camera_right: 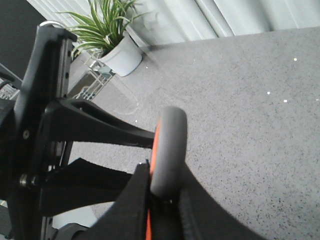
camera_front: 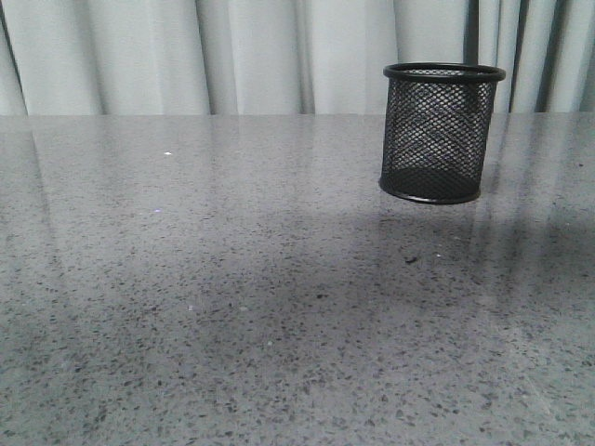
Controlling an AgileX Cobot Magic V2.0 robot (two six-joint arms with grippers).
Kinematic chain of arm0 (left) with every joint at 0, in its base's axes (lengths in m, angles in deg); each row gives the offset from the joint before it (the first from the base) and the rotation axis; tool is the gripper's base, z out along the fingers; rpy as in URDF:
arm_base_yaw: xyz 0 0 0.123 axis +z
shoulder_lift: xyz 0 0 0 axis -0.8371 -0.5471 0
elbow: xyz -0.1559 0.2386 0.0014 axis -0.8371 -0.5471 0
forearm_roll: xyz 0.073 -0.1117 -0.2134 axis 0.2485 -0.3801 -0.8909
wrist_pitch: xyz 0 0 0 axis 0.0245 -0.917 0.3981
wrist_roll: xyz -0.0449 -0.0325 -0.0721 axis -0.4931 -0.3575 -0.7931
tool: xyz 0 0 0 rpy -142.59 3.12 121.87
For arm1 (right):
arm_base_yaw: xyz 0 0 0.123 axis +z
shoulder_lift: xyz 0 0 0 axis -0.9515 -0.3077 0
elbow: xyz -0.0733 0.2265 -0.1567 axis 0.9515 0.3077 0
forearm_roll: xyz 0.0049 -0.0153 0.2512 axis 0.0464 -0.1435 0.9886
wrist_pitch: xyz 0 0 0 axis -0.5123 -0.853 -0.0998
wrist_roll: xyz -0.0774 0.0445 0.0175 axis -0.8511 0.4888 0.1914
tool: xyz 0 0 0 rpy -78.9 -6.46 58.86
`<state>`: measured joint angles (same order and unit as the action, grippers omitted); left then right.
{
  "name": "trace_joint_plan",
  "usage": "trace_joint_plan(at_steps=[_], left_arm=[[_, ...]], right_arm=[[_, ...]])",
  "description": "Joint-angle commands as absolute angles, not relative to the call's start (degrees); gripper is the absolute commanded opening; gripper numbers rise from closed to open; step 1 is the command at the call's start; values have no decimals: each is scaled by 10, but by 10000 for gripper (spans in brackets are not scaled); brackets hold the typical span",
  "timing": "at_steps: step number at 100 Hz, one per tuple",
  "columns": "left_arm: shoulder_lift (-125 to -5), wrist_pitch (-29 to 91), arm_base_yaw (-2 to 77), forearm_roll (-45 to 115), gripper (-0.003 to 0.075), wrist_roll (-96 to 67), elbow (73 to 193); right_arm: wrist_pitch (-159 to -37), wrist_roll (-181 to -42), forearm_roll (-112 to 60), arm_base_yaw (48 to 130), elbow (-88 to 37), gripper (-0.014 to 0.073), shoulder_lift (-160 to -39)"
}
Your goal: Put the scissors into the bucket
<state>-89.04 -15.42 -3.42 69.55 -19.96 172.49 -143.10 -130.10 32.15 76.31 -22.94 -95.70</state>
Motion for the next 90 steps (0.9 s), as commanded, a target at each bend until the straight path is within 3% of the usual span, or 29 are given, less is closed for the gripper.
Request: trace_joint_plan(at_steps=[1, 15, 22, 52, 90], left_arm=[[-872, -119, -39, 695, 148, -211, 1745], [-872, -116, -33, 698, 488, -235, 1745], [-872, -109, -23, 699, 575, -254, 1745], [-850, -124, 103, 687, 479, -272, 1745], [-744, -158, 308, 631, 472, -272, 1745]], right_arm=[[-1421, -1316, 342, 760, -247, -67, -955], [-1418, -1316, 339, 760, -247, -66, -955], [-1412, -1316, 336, 760, -247, -66, -956], [-1384, -1285, 243, 760, -297, -48, -998], [-1379, -1125, -50, 756, -467, -48, -1075]])
